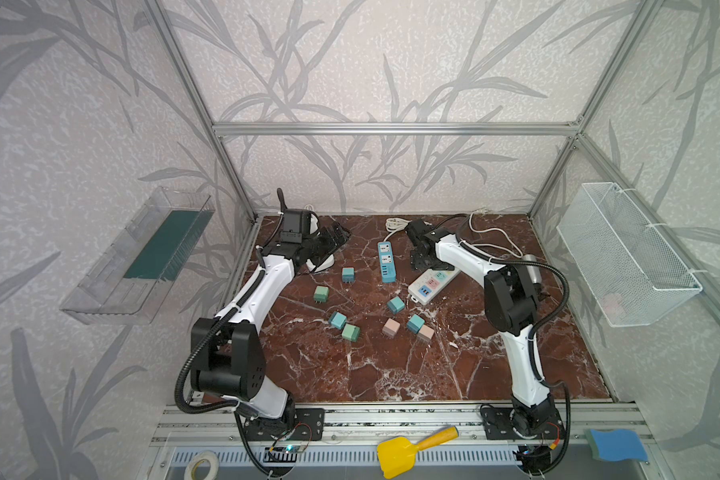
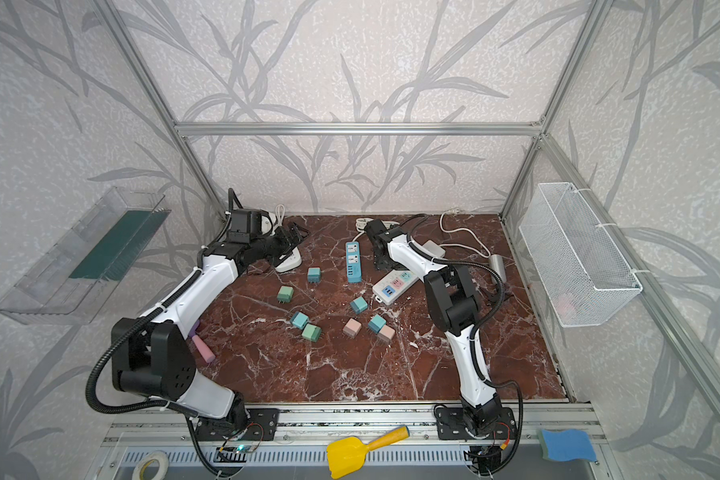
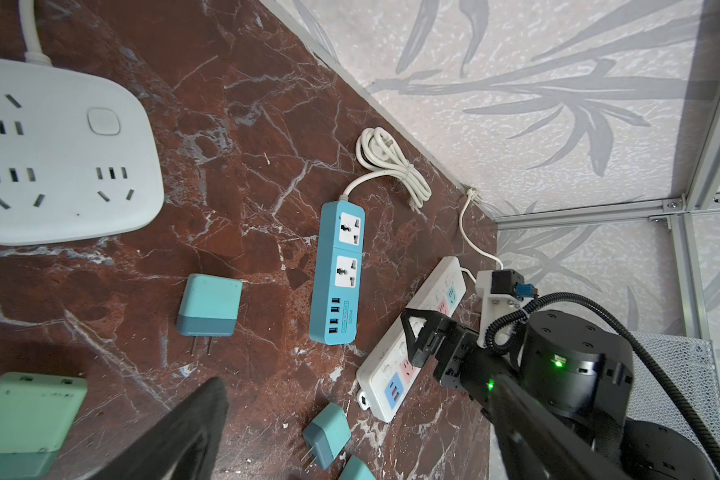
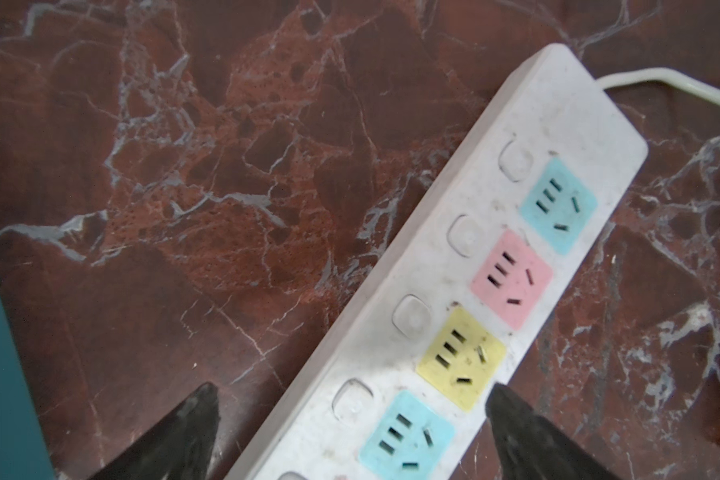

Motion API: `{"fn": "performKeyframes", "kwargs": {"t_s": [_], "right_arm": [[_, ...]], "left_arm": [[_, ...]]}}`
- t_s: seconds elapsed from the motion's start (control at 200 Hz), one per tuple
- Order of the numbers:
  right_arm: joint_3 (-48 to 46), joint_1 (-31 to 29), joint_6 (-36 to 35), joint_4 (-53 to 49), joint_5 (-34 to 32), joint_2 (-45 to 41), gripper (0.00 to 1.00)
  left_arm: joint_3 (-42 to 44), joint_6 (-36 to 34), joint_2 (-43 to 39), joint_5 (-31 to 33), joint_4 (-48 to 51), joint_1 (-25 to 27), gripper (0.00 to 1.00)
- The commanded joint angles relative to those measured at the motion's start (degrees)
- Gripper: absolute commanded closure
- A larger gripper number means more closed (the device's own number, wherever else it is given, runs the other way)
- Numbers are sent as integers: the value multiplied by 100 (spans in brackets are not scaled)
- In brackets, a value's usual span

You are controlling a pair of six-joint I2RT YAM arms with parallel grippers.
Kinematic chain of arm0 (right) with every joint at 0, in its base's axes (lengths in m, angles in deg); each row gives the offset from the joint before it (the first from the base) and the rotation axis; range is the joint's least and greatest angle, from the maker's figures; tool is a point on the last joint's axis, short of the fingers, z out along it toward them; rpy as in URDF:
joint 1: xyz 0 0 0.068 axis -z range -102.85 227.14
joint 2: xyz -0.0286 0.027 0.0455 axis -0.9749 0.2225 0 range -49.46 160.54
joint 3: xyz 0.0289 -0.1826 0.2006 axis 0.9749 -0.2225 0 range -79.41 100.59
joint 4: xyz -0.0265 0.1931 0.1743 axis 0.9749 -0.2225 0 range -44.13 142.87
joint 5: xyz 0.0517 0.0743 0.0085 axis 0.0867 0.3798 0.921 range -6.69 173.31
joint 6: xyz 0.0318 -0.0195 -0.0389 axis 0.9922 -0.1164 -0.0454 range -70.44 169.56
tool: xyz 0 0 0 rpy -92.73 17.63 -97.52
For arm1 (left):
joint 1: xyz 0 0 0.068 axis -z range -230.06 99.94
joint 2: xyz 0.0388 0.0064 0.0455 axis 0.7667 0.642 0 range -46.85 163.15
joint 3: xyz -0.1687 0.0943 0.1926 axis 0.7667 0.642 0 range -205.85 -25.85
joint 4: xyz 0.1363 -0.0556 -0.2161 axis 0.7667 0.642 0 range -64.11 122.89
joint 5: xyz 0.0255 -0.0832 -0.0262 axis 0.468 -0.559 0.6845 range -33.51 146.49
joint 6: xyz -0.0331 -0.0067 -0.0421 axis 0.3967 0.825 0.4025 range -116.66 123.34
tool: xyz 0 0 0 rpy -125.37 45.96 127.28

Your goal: Insert the plug

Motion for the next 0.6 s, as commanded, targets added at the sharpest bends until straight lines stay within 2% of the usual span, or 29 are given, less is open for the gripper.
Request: {"fn": "performKeyframes", "kwargs": {"t_s": [0.0,0.17,0.6], "right_arm": [[-8,-62,-238,-316,-174,81,1],[-407,-211,-604,-303,-247,-162,1],[-2542,-216,-1021,307,206,-1743,1]], "left_arm": [[35,-110,-270,64,-26,58,1],[28,-143,-279,26,-18,92,1],[-3,-276,-230,115,57,250,1]]}}
